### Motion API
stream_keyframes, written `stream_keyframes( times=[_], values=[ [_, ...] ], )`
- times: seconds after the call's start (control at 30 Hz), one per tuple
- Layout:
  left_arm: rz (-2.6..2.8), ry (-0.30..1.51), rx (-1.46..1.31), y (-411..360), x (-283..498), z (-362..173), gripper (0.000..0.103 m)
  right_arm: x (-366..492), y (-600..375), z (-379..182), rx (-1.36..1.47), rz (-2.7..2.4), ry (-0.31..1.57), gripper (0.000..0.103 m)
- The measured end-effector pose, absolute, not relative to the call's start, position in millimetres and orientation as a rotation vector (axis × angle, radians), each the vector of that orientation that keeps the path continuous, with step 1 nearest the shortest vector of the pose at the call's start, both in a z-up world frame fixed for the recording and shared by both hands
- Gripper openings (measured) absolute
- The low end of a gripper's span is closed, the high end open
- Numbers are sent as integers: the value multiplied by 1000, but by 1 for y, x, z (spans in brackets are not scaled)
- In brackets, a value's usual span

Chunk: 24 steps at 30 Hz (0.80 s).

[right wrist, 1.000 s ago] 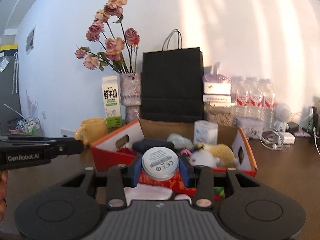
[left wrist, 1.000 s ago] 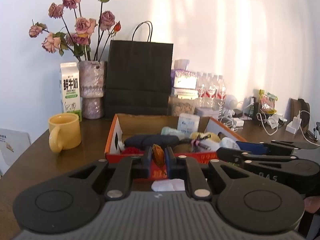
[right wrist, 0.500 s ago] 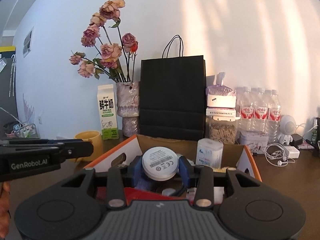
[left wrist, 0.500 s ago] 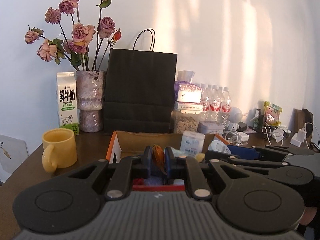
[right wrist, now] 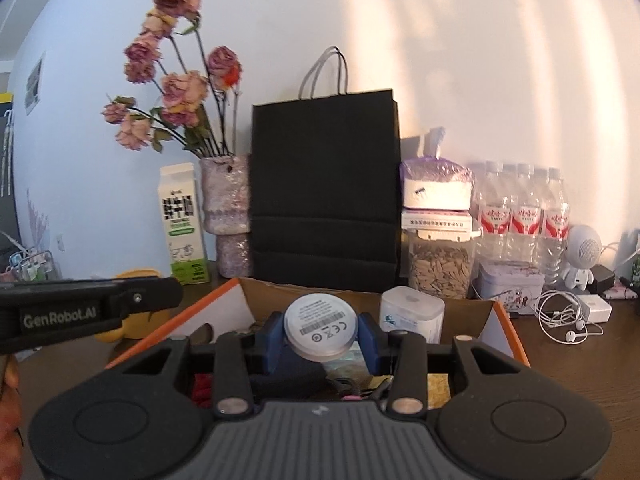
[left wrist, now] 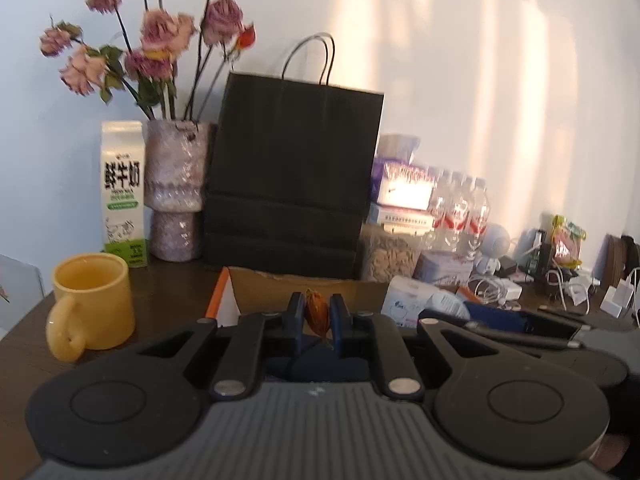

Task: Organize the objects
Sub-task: 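Open both tools over the box to drop the orange toy and white lid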

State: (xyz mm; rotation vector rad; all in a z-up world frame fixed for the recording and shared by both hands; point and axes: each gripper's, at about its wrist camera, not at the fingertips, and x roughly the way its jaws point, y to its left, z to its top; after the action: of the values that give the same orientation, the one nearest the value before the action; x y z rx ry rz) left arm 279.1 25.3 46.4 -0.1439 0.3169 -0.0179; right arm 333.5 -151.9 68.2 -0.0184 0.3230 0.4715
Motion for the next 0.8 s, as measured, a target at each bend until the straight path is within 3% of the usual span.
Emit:
stream_keyframes(
  times=[0.53,0.57,0.6,0.67,0.7,0.73,0.8],
  values=[
    [-19,368,-102,31,310,29,16,366,-150,47,-46,458,363,40],
    [-16,372,-102,31,310,28,23,365,-151,47,-47,455,362,46],
    [-16,377,-103,32,311,28,41,365,-151,46,-46,452,365,52],
    [0,368,-109,33,310,27,63,365,-152,45,-43,443,368,85],
    [19,362,-110,34,310,27,87,365,-152,45,-44,431,365,90],
    [30,355,-113,35,310,27,100,364,-152,44,-47,413,363,93],
    [68,333,-110,35,309,27,103,366,-154,43,-38,396,367,98]
  ],
)
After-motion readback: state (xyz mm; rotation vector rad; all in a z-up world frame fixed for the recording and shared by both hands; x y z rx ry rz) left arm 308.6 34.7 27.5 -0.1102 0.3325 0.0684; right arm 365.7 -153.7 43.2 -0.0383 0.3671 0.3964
